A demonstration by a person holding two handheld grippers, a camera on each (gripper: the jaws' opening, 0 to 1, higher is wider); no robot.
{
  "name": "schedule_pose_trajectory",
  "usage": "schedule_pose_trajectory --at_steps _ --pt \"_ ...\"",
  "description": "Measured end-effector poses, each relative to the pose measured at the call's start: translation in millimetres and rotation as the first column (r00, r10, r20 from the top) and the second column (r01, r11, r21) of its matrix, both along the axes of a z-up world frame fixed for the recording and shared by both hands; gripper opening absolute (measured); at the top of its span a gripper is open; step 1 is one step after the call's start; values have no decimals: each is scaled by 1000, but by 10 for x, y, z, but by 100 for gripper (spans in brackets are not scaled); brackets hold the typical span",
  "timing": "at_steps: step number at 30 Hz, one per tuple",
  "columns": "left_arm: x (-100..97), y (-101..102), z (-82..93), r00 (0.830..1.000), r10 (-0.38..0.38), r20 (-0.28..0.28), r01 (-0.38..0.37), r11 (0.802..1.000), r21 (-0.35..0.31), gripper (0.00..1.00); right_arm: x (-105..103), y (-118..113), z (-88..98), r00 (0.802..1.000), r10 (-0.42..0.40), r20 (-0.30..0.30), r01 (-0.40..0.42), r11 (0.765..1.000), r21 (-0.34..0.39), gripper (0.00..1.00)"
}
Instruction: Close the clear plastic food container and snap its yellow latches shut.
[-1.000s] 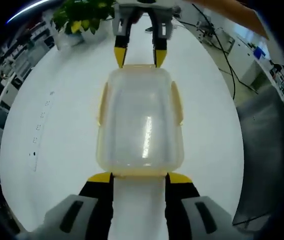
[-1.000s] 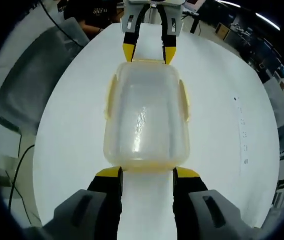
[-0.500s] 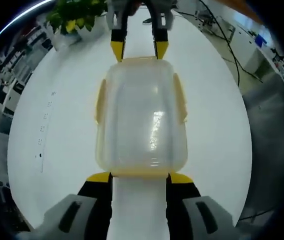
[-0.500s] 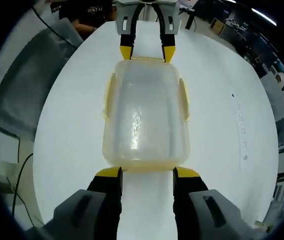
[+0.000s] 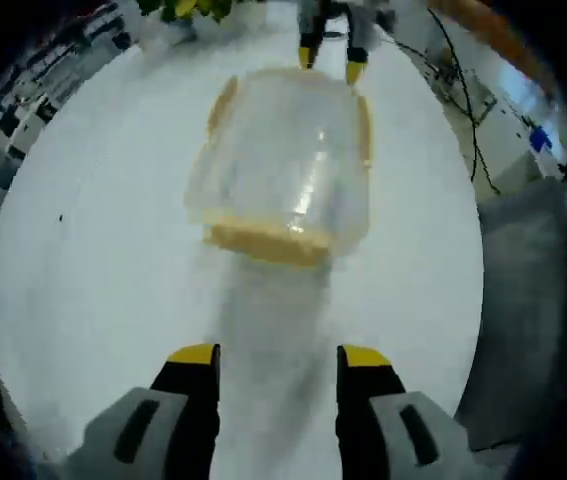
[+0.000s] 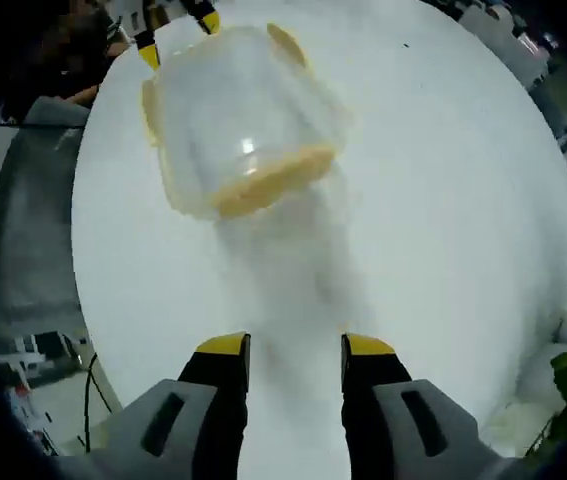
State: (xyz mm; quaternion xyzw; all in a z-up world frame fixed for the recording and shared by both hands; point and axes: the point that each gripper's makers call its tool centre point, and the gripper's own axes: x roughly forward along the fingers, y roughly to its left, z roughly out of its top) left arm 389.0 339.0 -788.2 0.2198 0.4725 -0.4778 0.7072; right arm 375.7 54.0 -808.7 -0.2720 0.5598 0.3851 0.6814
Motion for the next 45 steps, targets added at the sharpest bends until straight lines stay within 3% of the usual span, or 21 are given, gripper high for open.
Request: schedule_pose_trajectory --at_steps 1,3,4,5,6,7,8,9,12,14,17,19,22,25,26,29,31,32,33,36,45 --pt "72 -54 104 997 72 -18 -73 995 -71 37 60 31 68 998 -63 14 63 997 42 29" --pt "229 -210 366 953 269 -139 -297 922 -247 35 239 183 290 968 -248 32 237 950 204 29" --pt "249 -279 470 924 316 -216 -372 875 -310 32 338 278 423 933 -360 16 337 889 310 30" --pt "239 -307 521 916 313 -252 -386 859 -337 26 376 343 502 904 -427 -17 402 835 375 29" --pt "229 -327 546 887 341 -310 -439 830 -344 19 361 456 586 876 -471 -99 461 761 457 28" --pt "234 -339 537 864 372 -339 -481 809 -338 19 371 524 637 852 -501 -153 504 704 500 28" --pt "258 -328 487 819 437 -371 -552 775 -307 22 380 586 662 818 -533 -218 558 639 529 30" --pt "240 -285 404 794 481 -372 -585 771 -250 26 391 607 647 802 -548 -238 579 617 533 32" --pt "77 -326 248 806 447 -388 -544 818 -186 22 350 660 508 792 -539 -287 605 625 493 30" --pt "-14 -387 201 758 466 -457 -584 797 -155 22 346 741 430 787 -534 -310 614 622 486 29" --pt "42 -394 169 753 489 -440 -602 781 -163 25 340 807 345 777 -537 -327 627 625 465 30" --pt "68 -366 151 753 507 -419 -609 778 -152 24 306 862 286 803 -511 -306 595 668 447 29" --pt "45 -383 151 724 519 -455 -634 760 -143 23 274 939 256 823 -488 -290 568 698 436 26" --pt "24 -398 127 732 517 -443 -626 768 -138 23 271 979 268 813 -501 -297 582 687 436 26" --pt "17 -335 71 762 510 -400 -595 795 -120 23 254 1003 265 813 -497 -305 583 686 436 26" --pt "-72 -287 3 758 509 -408 -587 805 -87 22 187 1055 266 809 -488 -328 587 682 436 25" --pt "-68 -263 23 747 516 -420 -602 793 -96 21 172 1076 275 809 -491 -323 588 679 440 25" --pt "-71 -240 26 752 511 -417 -597 796 -100 21 164 1088 270 807 -492 -327 591 676 440 25" --pt "-72 -220 28 757 505 -414 -591 800 -105 21 151 1106 268 798 -498 -338 602 666 441 24" --pt "-72 -133 30 743 522 -420 -609 786 -101 21 121 1174 270 770 -516 -375 638 624 452 23" --pt "-326 248 27 755 503 -421 -585 807 -84 21 -114 1521 262 770 -484 -416 638 604 478 21"
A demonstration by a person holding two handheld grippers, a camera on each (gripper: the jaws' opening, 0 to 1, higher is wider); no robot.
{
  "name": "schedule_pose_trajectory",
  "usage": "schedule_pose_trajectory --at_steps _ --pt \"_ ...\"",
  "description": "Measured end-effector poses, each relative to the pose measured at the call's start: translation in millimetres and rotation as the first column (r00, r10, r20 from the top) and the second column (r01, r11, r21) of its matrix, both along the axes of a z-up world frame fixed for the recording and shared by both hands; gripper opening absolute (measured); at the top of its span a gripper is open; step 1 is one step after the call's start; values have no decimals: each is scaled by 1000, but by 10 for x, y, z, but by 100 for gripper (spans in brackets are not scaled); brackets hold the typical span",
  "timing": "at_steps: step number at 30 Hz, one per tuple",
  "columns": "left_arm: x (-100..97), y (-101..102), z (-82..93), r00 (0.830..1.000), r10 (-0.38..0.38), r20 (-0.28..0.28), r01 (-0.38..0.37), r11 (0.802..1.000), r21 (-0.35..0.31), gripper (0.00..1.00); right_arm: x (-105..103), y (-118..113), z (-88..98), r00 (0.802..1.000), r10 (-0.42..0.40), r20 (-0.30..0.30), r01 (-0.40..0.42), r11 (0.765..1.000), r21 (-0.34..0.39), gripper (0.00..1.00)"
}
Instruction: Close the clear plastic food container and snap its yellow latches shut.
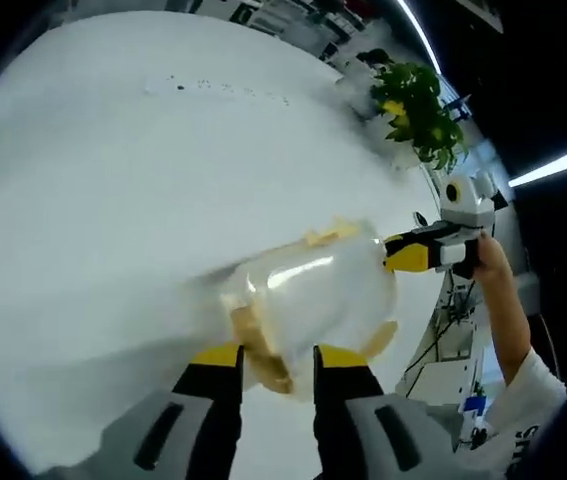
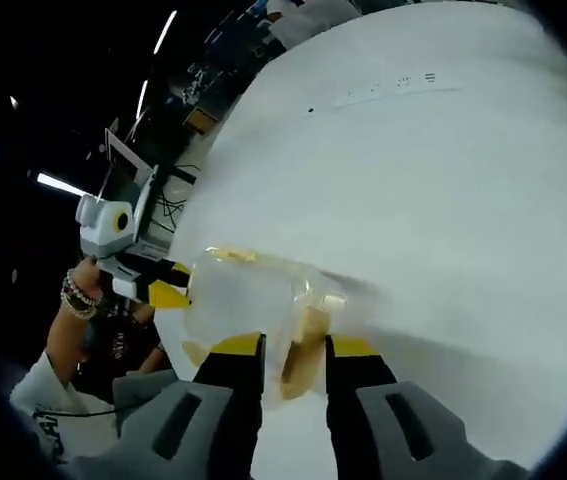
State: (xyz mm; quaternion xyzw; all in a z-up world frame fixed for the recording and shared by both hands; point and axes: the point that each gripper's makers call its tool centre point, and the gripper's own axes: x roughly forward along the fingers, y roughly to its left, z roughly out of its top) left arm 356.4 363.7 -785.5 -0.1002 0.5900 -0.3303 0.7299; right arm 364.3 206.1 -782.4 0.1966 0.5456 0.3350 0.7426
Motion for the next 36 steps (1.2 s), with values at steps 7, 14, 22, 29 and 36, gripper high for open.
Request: schedule_pose_trajectory --at_steps 7,14,22,29,36 --pt "-129 262 -2 999 37 -11 -37 999 0 20 -180 274 -2 1000 24 4 -24 1000 17 20" --pt "-143 321 -12 999 50 1 -50 999 -16 20 -171 318 -11 1000 16 18 -16 1000 20 20" --pt "-142 293 -11 997 76 -12 -76 997 -5 20 -183 327 -13 1000 4 6 -4 999 33 19" --pt "-137 281 -19 995 97 -29 -97 995 0 20 -192 344 -12 1000 21 -18 -21 1000 21 19" --pt "-145 272 -21 995 98 -31 -98 995 10 20 -202 338 -17 999 27 -34 -26 1000 15 19"
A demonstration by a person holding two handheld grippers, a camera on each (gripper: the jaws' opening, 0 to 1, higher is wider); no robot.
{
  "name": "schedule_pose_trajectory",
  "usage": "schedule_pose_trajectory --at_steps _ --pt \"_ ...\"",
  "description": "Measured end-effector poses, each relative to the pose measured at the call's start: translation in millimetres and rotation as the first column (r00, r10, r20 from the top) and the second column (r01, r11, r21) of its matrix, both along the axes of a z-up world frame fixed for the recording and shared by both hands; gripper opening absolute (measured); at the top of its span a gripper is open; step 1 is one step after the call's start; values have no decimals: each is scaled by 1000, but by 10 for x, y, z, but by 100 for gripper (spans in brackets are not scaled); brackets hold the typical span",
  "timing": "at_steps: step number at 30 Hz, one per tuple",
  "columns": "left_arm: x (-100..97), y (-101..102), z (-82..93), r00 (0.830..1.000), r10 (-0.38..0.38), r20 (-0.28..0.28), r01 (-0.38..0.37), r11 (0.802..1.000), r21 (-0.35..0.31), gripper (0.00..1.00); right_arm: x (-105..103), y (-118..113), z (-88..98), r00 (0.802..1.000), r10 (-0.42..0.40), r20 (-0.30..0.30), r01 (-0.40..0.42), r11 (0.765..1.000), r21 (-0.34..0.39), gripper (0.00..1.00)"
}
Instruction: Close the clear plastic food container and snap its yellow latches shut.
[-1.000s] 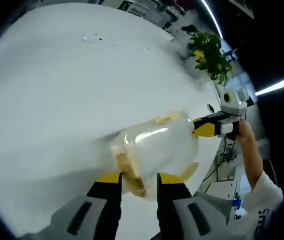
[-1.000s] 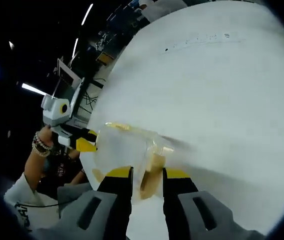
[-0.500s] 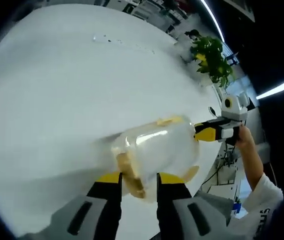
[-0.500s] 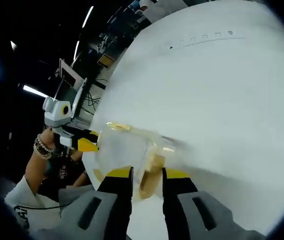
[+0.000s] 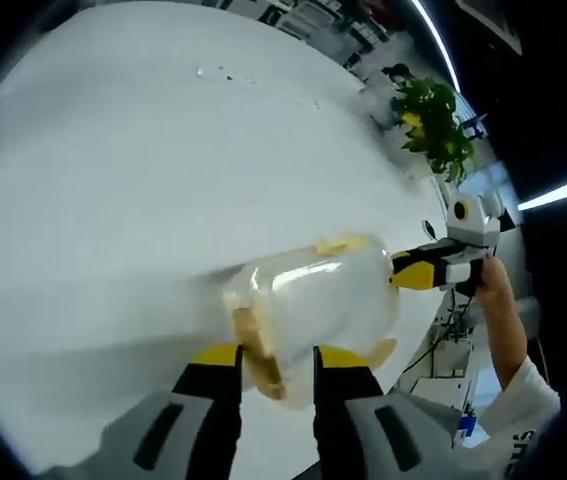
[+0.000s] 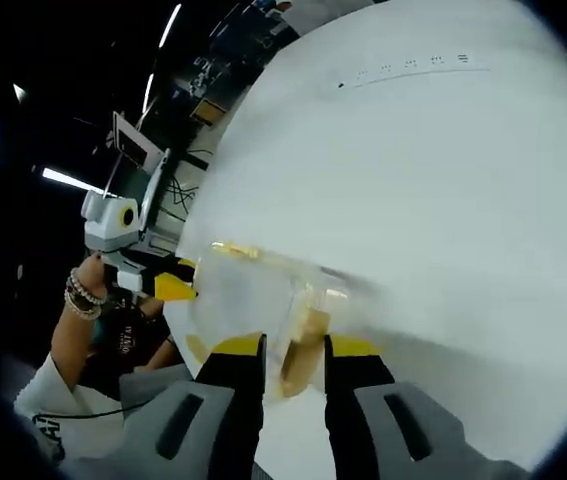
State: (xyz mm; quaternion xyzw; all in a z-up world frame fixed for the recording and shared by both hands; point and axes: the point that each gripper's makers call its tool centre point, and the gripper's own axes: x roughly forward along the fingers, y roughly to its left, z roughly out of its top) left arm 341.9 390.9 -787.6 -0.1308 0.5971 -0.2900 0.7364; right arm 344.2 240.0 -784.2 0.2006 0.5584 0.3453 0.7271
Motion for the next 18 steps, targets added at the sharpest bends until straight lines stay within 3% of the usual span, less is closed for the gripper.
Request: schedule_pose_trajectory --at_steps 18 --pt "61 5 99 1000 13 -2 -13 1000 -19 20 -9 -12 -9 999 -26 -23 27 999 21 19"
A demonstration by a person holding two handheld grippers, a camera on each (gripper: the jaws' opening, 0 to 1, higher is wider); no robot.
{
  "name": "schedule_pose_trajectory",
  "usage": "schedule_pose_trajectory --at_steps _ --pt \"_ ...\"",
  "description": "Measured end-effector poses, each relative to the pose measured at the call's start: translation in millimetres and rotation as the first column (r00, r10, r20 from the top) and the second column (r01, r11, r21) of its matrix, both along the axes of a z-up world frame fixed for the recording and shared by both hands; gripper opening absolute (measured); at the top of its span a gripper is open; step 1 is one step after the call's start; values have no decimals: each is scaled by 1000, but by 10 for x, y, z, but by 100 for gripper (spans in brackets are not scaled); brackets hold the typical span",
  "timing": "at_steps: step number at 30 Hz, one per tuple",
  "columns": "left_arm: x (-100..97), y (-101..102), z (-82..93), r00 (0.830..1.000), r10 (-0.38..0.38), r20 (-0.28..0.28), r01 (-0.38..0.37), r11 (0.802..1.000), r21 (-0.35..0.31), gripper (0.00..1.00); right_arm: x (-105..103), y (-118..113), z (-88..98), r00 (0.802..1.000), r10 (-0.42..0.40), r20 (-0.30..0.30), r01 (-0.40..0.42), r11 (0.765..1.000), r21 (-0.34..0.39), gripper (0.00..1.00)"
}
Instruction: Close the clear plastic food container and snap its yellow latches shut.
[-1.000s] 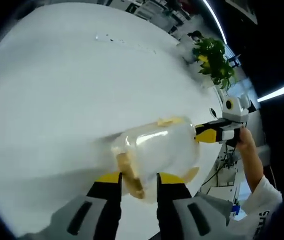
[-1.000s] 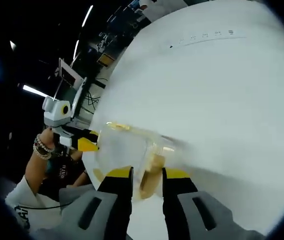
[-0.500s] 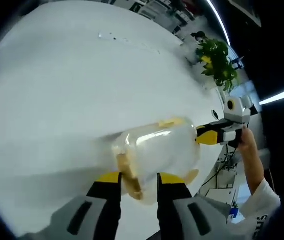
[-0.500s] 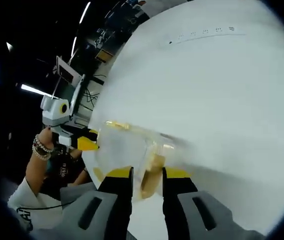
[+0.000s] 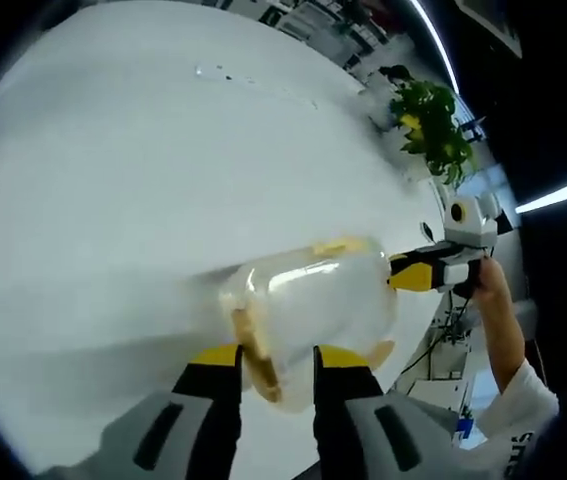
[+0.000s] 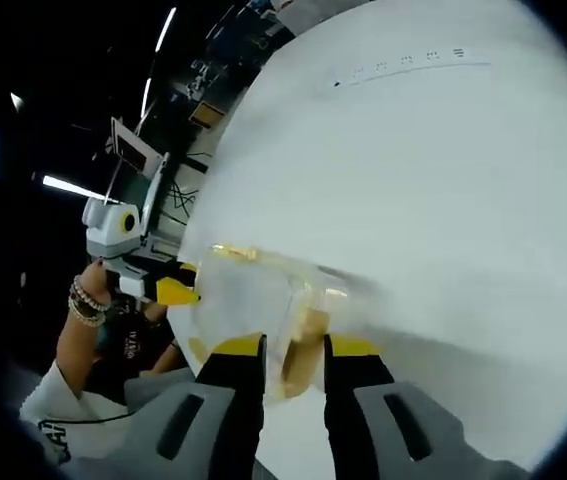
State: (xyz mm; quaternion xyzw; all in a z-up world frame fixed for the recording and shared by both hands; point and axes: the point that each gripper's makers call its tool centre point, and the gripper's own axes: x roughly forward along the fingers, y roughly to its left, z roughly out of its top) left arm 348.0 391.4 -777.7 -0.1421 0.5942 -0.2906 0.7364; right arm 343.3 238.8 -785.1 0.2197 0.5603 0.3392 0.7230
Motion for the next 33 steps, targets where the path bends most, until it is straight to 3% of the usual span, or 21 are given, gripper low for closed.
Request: schedule_pose_trajectory --at_steps 7,15,21,33 --pt "-13 4 -28 1000 3 -1 -3 1000 5 21 3 -1 -5 1000 -5 -11 5 1000 13 18" --pt "-27 -7 -62 1000 5 4 -5 1000 5 21 28 22 -3 997 -56 -62 61 994 90 16" --pt "-34 -11 -80 1000 4 5 -4 1000 7 21 2 23 22 999 -19 -40 22 998 66 17" --pt "-52 -14 -103 1000 -1 10 1 1000 13 21 -34 -1 16 999 -22 -30 24 998 65 18"
